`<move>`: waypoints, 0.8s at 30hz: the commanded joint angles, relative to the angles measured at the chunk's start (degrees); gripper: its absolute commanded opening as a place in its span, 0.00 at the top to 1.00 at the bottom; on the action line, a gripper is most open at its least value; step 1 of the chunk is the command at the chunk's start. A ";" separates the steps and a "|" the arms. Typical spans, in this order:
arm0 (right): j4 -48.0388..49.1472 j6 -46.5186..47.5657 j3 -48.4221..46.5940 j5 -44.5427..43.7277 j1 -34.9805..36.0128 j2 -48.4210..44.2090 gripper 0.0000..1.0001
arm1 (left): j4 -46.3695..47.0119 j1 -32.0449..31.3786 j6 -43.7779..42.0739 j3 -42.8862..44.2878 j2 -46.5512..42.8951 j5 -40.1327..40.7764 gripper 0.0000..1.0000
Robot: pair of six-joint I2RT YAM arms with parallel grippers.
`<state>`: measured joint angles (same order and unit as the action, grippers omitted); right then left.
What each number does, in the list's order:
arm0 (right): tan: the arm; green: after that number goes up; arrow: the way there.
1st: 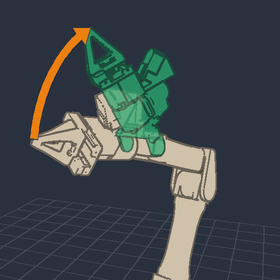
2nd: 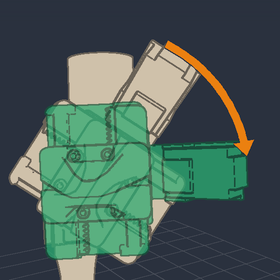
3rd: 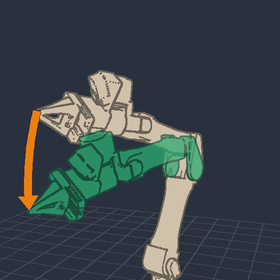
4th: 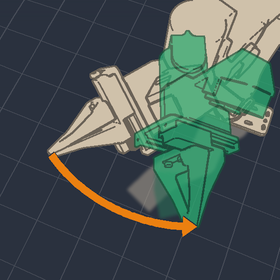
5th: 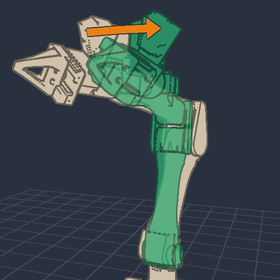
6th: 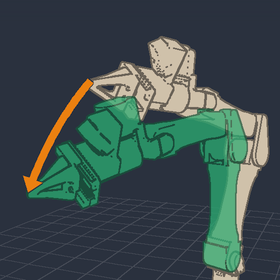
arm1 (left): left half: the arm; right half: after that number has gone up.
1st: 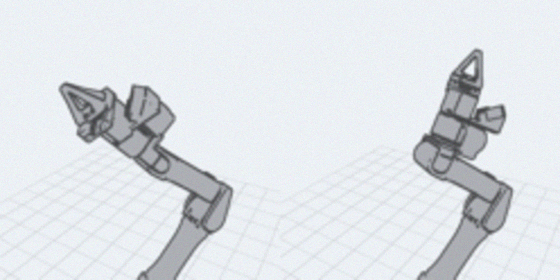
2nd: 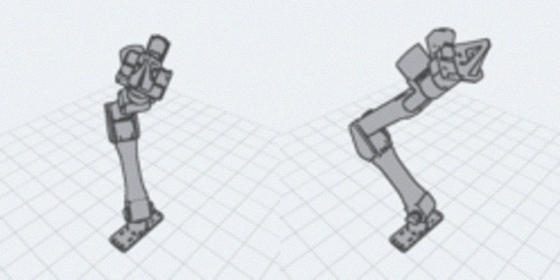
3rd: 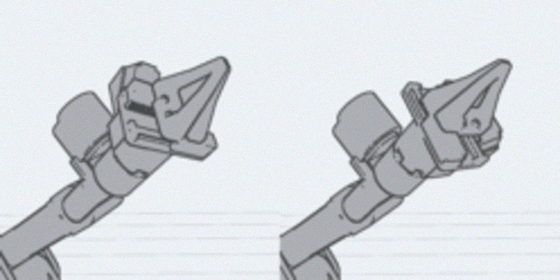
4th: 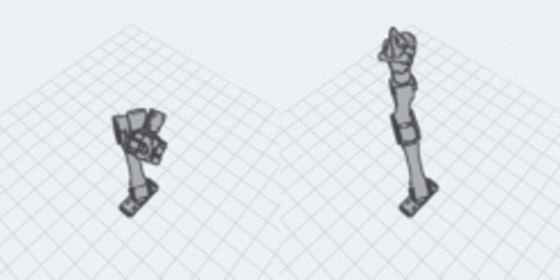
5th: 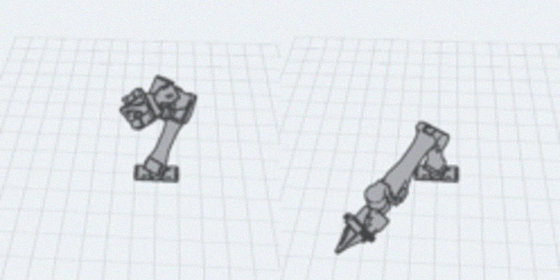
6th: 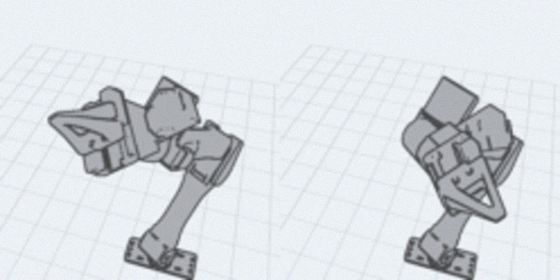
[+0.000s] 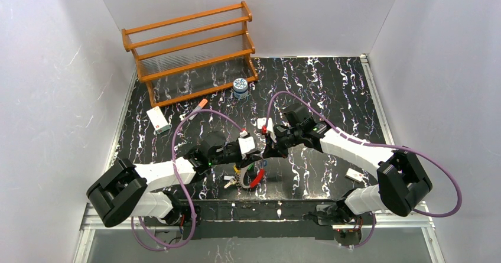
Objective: Put the keys on the keyring
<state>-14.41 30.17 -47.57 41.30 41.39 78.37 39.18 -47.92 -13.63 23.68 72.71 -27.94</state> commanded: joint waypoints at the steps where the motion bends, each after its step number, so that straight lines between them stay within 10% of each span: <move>1: 1.96 -0.29 -2.76 1.40 0.30 -1.78 0.99 | -1.62 -0.30 -2.00 -0.39 -1.15 1.27 0.77; 12: 2.77 -0.91 -3.36 1.23 0.30 -1.50 0.99 | -1.76 -0.29 0.01 0.22 -0.40 0.43 1.00; 24: 13.37 -4.42 4.82 5.34 -5.13 -8.55 0.27 | 11.58 -0.28 9.40 -6.40 -2.84 3.21 1.00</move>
<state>-9.65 28.93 -46.22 41.17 38.54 74.37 43.86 -48.12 -7.84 18.90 71.50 -25.45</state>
